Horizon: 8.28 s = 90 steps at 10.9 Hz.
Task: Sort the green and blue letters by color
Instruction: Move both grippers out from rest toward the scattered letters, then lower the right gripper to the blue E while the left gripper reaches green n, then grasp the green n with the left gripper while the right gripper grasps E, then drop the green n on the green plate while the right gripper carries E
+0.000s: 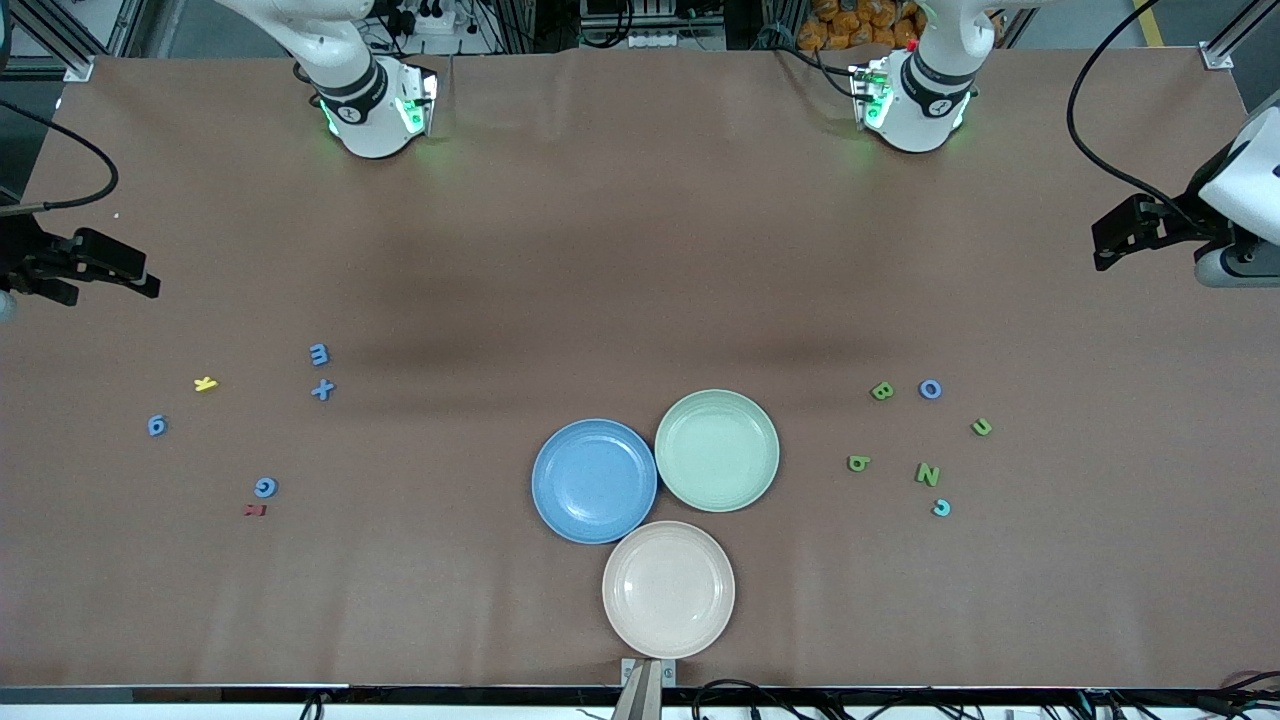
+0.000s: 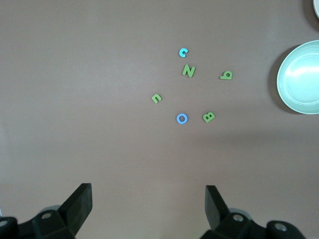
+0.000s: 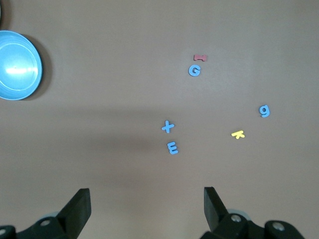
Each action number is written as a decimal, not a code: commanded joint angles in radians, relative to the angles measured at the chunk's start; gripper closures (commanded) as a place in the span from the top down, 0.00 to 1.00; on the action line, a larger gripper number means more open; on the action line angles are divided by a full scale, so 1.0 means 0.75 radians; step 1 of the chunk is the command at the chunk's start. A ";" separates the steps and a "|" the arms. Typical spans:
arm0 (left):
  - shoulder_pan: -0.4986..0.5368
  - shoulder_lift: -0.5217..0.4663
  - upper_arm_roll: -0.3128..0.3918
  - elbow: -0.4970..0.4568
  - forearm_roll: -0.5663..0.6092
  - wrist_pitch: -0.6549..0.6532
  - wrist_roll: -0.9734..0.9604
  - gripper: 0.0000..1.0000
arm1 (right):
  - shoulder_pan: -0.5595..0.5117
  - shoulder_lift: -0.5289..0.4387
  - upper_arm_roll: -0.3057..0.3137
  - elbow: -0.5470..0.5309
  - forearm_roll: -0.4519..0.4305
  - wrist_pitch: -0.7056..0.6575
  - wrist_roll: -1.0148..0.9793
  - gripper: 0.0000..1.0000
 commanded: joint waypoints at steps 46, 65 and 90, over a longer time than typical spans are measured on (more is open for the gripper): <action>0.122 0.690 0.067 -0.706 -0.026 1.470 -0.228 0.68 | -0.032 0.167 -0.007 -1.193 -0.138 1.267 -0.546 1.00; -0.096 0.567 0.069 -0.612 -0.016 1.331 -0.356 0.02 | -0.021 0.339 -0.009 -1.240 -0.147 1.570 -0.561 0.84; -0.490 0.705 0.057 -0.329 -0.098 1.104 -0.924 1.00 | 0.424 0.496 0.010 -0.454 0.072 0.958 0.385 0.00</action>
